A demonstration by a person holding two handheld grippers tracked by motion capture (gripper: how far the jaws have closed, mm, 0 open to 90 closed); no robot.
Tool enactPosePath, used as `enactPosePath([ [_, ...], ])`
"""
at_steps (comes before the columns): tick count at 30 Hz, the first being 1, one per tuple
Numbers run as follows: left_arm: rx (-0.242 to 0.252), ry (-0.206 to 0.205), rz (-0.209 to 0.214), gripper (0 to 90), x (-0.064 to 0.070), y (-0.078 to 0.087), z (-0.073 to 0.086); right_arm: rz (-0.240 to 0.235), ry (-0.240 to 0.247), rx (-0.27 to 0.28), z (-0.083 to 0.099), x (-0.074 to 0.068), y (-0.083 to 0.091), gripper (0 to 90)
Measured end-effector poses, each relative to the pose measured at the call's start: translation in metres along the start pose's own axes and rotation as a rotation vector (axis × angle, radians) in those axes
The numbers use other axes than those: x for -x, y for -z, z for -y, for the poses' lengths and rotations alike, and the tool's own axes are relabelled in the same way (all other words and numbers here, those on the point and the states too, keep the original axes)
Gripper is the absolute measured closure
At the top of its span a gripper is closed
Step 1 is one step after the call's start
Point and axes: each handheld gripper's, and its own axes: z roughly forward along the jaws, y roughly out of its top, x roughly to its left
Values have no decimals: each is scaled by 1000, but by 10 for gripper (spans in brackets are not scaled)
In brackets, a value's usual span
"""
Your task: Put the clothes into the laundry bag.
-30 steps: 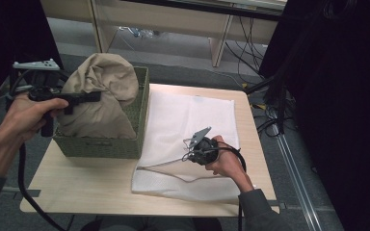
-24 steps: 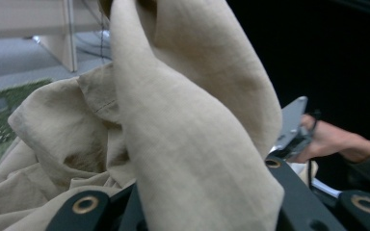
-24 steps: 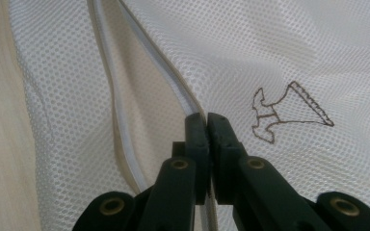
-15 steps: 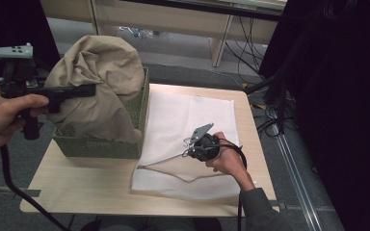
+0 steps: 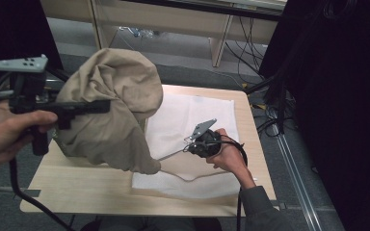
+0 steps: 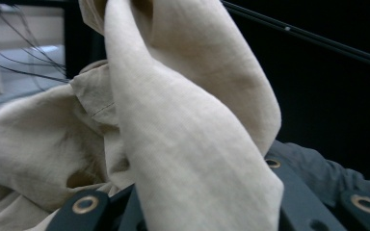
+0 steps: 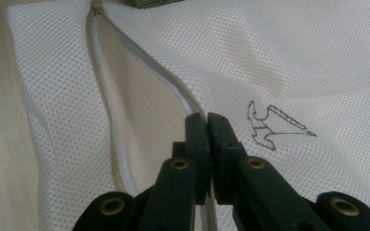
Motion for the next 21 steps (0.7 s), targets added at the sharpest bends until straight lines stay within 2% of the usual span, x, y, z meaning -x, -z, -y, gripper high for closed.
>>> enactPosePath([
  [4, -25, -23, 50, 771, 18, -17, 8, 23, -12, 19, -1, 3, 6, 890],
  [5, -44, -37, 69, 771, 25, -22, 8, 23, -19, 22, -2, 3, 8, 890],
  [7, -60, -50, 82, 771, 31, -29, 10, 28, -22, 36, -3, 4, 11, 890],
  [10, -81, -40, 119, 771, 35, -39, 15, 33, -14, 58, -4, 6, 15, 890],
  [13, -100, -17, 126, 770, 32, -50, 27, 35, -32, 67, -3, 7, 18, 890],
  [15, -129, 21, 139, 770, 24, -62, 43, 34, -34, 74, -2, 8, 20, 890],
  [21, -162, 74, 147, 770, 6, -84, 75, 35, -47, 78, -1, 10, 21, 890],
])
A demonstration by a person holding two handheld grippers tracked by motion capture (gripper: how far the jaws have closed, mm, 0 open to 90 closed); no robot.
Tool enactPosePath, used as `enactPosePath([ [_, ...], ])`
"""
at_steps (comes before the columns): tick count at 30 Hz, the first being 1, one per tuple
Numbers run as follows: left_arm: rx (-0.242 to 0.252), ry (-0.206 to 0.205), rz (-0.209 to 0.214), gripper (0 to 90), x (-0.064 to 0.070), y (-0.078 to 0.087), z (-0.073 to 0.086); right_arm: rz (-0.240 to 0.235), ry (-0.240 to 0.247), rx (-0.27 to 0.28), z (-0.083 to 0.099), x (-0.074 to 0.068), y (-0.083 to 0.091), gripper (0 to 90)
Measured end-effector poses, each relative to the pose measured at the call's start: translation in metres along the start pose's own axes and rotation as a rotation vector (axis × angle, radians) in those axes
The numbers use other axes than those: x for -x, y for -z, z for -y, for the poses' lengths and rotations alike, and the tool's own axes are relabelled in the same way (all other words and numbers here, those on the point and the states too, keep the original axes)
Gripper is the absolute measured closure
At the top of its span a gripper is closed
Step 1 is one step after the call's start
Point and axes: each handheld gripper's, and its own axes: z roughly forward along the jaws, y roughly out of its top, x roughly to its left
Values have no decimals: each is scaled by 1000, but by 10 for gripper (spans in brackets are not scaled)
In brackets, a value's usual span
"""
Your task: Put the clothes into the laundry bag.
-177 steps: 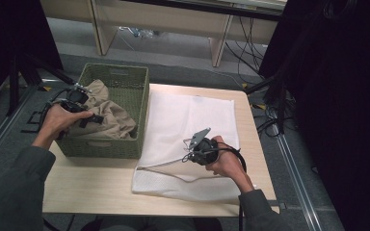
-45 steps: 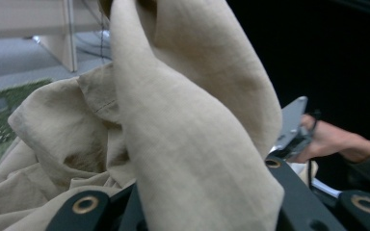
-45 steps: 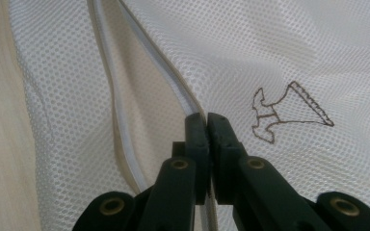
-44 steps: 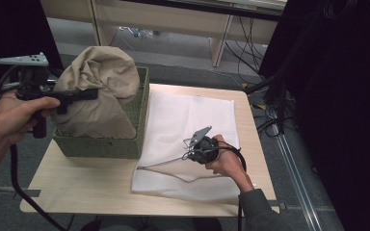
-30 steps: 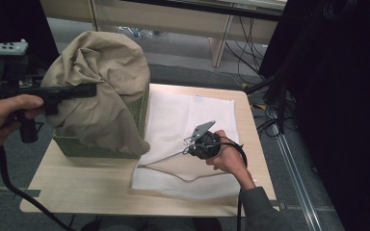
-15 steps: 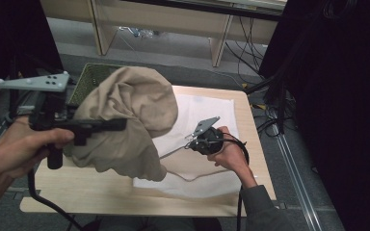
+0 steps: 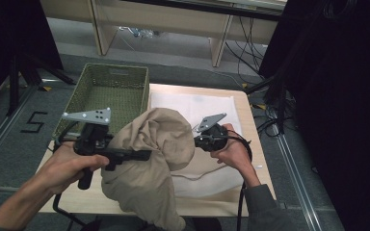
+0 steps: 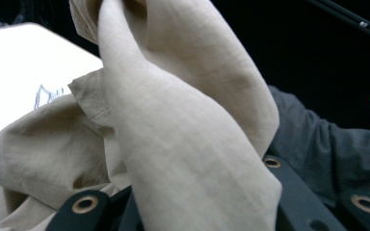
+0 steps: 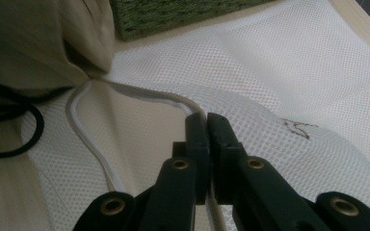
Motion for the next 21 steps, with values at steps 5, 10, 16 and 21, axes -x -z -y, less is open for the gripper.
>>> enactPosePath([
  [5, -5, 4, -13, 769, -8, -7, 5, 8, 2, -4, 0, 1, 1, 890],
  [10, 12, -32, -16, 769, 5, 6, -3, 22, -10, 0, 1, 2, 2, 890],
  [16, 14, -77, 4, 768, 21, 10, -9, 26, -17, 14, 1, 4, 5, 890],
  [21, -81, -23, -3, 768, -2, -22, 10, 28, -11, 17, 0, 5, 5, 890],
])
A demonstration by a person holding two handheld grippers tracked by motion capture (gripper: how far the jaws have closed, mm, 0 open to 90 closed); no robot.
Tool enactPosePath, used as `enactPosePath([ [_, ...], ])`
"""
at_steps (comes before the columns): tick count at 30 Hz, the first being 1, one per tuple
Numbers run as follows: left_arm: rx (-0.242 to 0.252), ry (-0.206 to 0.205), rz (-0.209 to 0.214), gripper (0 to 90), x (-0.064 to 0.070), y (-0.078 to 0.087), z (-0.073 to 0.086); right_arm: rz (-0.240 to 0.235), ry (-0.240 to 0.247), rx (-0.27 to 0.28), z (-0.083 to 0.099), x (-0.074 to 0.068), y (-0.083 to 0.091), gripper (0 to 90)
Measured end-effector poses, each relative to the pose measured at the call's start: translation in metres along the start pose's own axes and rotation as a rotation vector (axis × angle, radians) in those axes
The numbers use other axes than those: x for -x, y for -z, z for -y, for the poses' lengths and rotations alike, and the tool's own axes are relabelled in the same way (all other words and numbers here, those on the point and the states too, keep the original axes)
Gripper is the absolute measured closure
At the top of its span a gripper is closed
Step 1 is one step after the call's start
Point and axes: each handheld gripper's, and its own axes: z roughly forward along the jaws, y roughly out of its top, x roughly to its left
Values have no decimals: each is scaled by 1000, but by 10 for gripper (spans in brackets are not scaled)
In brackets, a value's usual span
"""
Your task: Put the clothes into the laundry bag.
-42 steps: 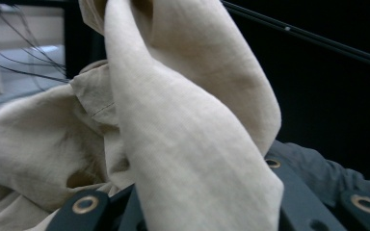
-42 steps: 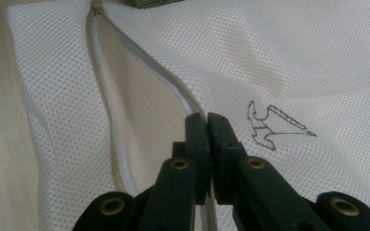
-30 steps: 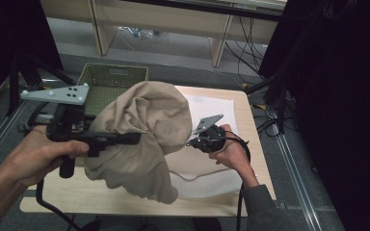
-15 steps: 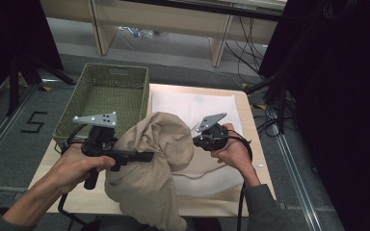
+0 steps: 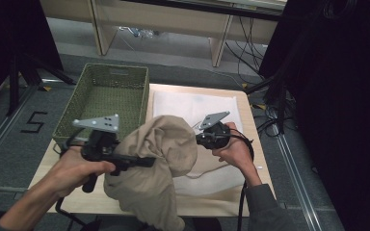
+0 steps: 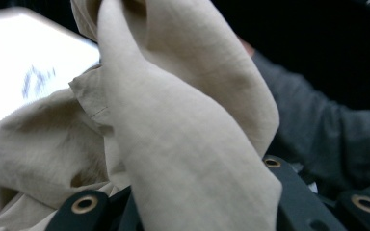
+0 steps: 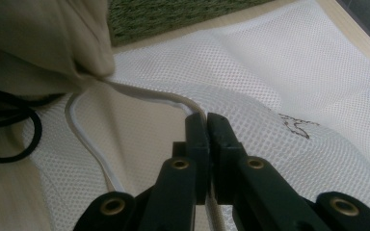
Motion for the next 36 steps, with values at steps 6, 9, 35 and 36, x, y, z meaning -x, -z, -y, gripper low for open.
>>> enactPosePath([
  [6, -125, 51, 1, 768, -28, -56, 19, 2, -15, -19, 0, -2, -4, 891],
  [9, -147, 73, 1, 767, -40, -79, 20, 9, 5, -15, 0, 0, -4, 891],
  [35, -312, 60, -177, 658, -85, -170, 36, 13, 4, -34, 0, -3, -5, 891],
  [36, -313, 67, -170, 625, -85, -171, 36, 12, 1, -37, 1, -3, -6, 891],
])
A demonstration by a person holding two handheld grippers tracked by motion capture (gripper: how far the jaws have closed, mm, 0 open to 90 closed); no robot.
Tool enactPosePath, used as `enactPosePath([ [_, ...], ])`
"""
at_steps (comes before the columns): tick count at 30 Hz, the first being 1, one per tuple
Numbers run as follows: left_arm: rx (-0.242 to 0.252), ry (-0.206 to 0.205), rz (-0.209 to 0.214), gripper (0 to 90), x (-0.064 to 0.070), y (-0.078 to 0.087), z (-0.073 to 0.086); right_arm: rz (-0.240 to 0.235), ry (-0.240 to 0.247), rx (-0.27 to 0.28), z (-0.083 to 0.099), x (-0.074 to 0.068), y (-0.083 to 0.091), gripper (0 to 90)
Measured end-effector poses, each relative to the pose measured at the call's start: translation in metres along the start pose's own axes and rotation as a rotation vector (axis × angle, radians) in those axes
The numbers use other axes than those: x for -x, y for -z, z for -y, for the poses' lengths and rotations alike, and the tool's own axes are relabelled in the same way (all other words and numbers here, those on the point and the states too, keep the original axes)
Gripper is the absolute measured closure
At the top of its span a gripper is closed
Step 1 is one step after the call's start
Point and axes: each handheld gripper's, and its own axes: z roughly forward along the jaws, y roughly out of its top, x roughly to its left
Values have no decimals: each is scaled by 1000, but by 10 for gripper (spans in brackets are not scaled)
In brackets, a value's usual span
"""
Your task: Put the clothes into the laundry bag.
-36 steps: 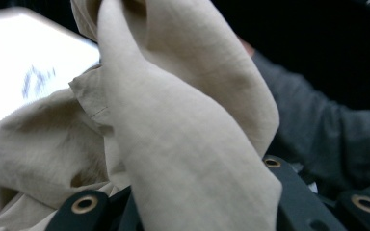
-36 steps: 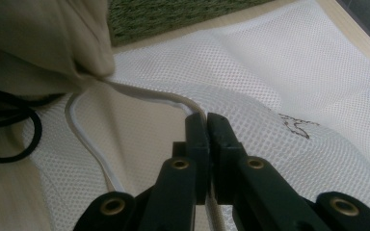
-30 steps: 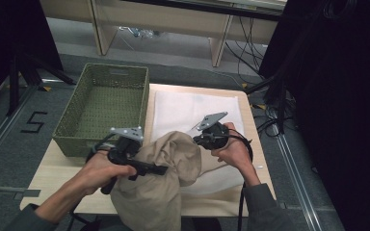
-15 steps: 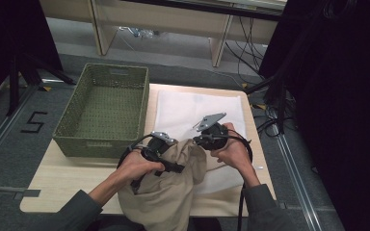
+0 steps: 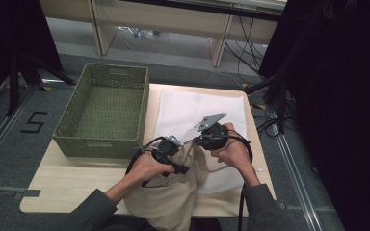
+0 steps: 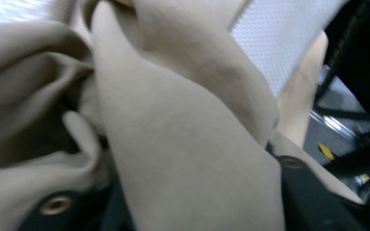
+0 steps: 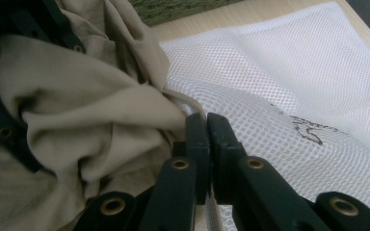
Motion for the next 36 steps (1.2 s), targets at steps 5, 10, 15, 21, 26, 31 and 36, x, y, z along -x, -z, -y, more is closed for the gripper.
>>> enactPosePath([
  [5, 60, -2, -28, 411, 8, 18, -6, -5, 15, 3, 2, 2, -1, 891],
  [10, 102, -60, -63, 334, 14, 45, -7, -8, 7, 3, 3, 2, -1, 891],
  [15, 108, -90, -107, 295, 22, 67, -2, -9, 8, 3, 3, 2, -2, 891],
  [21, 104, -115, -210, 220, 18, 82, -2, -14, 15, 0, 2, 1, -2, 891],
  [26, 64, -111, -277, 188, 3, 76, -1, -13, 5, -6, 2, 0, -3, 891],
  [31, -45, -111, -235, 367, -20, 47, 4, -16, 3, -8, 2, -1, -3, 891],
  [36, -35, -150, -198, 776, -10, 46, 3, -14, 4, -12, 2, -1, -5, 891],
])
